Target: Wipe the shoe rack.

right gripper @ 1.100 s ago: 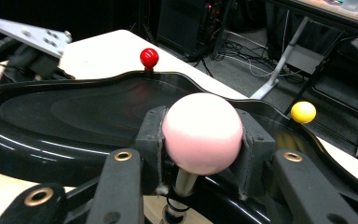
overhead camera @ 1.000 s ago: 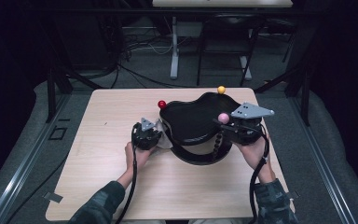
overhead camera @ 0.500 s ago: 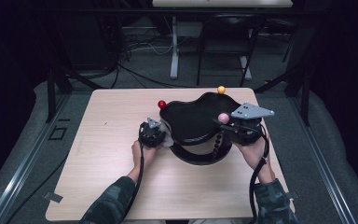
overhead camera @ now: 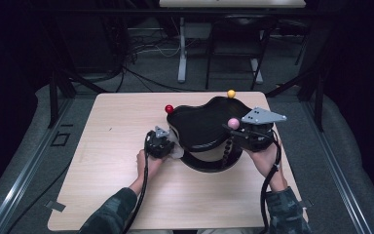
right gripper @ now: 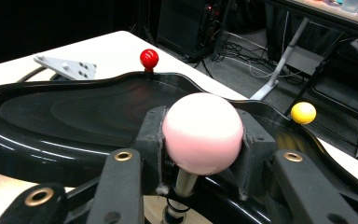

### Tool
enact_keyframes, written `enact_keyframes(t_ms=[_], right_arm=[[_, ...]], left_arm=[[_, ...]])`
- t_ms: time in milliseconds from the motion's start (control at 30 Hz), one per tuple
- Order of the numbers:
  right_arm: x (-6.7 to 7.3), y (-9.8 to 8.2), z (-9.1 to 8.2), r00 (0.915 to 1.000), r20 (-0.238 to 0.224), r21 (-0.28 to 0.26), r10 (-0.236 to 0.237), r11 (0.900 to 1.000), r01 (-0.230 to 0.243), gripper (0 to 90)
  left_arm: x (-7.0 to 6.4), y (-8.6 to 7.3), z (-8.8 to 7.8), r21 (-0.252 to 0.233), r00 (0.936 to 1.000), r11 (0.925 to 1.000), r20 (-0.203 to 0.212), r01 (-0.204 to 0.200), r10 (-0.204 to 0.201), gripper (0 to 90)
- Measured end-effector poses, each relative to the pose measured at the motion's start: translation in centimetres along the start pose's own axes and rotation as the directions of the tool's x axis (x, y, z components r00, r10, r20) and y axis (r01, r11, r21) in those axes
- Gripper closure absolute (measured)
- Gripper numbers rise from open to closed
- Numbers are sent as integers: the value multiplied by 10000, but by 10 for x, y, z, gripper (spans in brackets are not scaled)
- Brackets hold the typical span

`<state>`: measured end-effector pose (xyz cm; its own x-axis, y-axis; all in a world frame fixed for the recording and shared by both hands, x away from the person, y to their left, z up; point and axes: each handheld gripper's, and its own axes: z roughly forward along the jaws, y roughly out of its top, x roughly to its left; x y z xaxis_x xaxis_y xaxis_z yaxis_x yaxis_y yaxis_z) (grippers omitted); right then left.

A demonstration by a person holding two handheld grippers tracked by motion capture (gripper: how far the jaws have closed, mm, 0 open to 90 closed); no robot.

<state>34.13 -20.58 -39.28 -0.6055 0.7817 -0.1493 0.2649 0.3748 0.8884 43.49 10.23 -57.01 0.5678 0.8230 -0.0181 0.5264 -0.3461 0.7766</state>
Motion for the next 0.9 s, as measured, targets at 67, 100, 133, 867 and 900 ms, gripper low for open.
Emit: enact_keyframes(t_ms=[67, 100, 133, 867, 900], right_arm=[[0, 0, 0, 10000, -9, 1, -3, 10000, 3, 597], [0, 0, 0, 10000, -7, 0, -2, 10000, 2, 597], [0, 0, 0, 10000, -13, 1, -2, 10000, 2, 597], [-1, 0, 0, 10000, -49, -12, -4, 10000, 4, 598], [-1, 0, 0, 10000, -46, -11, -4, 10000, 3, 598]], left_arm=[[4, 4, -3, -361, 9996, 9992, -181, 196, -202, 811], [7, 8, -5, -464, 9992, 9986, -283, 251, -265, 811], [9, 11, -5, -520, 9989, 9982, -343, 313, -331, 811], [30, 27, 27, -68, 9972, 9996, -693, 283, -287, 811], [31, 25, 29, 37, 9973, 9994, -659, 331, -328, 811]])
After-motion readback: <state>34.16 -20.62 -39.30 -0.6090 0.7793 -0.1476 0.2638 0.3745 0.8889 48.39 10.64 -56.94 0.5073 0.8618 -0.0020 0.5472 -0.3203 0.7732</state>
